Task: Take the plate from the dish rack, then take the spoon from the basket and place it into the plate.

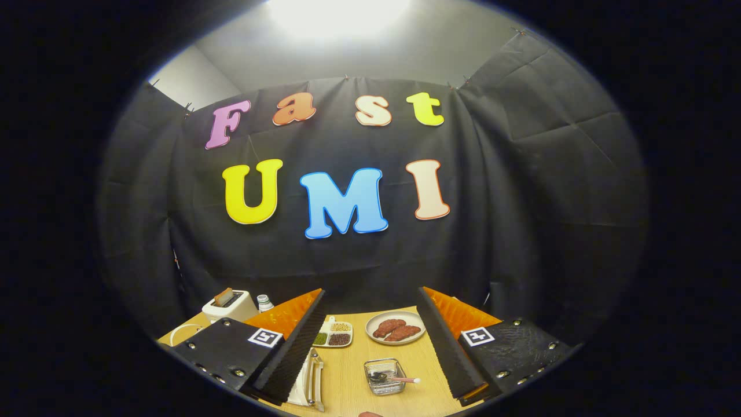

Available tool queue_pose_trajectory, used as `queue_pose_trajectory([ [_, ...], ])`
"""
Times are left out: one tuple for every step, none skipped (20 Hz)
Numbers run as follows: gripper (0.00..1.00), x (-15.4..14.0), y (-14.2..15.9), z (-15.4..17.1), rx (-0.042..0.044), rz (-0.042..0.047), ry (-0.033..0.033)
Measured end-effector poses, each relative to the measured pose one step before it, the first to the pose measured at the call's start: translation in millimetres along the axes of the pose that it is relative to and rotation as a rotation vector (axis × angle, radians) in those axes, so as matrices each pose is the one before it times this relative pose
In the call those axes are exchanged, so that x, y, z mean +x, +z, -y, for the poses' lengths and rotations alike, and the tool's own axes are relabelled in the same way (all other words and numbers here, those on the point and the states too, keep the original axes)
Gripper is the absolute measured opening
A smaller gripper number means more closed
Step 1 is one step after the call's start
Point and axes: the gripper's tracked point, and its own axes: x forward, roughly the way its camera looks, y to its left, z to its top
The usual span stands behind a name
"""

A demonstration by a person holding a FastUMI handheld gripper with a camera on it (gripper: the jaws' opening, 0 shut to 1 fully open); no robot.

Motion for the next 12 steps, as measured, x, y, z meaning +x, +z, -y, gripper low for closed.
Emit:
queue_pose_trajectory([
  [0.96, 1.18, 2.67, -6.75, -0.00046, -0.00017, 0.01429],
  [0.96, 2.88, -2.58, -4.90, -0.00299, -0.01524, 0.00799],
  [0.97, 1.24, -2.27, -7.10, -0.00625, -0.01706, 0.01552],
  [0.97, 0.27, -0.05, -10.35, -0.00340, -0.01543, 0.01993],
  [0.96, 3.43, -1.75, -9.71, -0.00318, -0.02305, 0.01857],
  [0.96, 3.07, -5.22, -10.34, -0.00202, -0.03509, 0.02353],
  [0.96, 4.46, -6.57, -11.87, 0.00049, -0.04507, 0.02701],
  [0.96, 4.89, -7.91, -10.47, -0.00076, -0.05341, 0.02366],
  [0.96, 4.77, -9.97, -9.01, -0.00730, -0.06391, 0.01530],
  [0.97, 7.21, -7.08, -11.64, -0.00802, -0.05376, 0.03468],
  [0.97, 7.79, -5.20, -12.37, -0.00109, -0.04472, 0.03571],
  [0.97, 6.71, -5.93, -7.58, 0.00420, -0.04649, 0.02679],
])
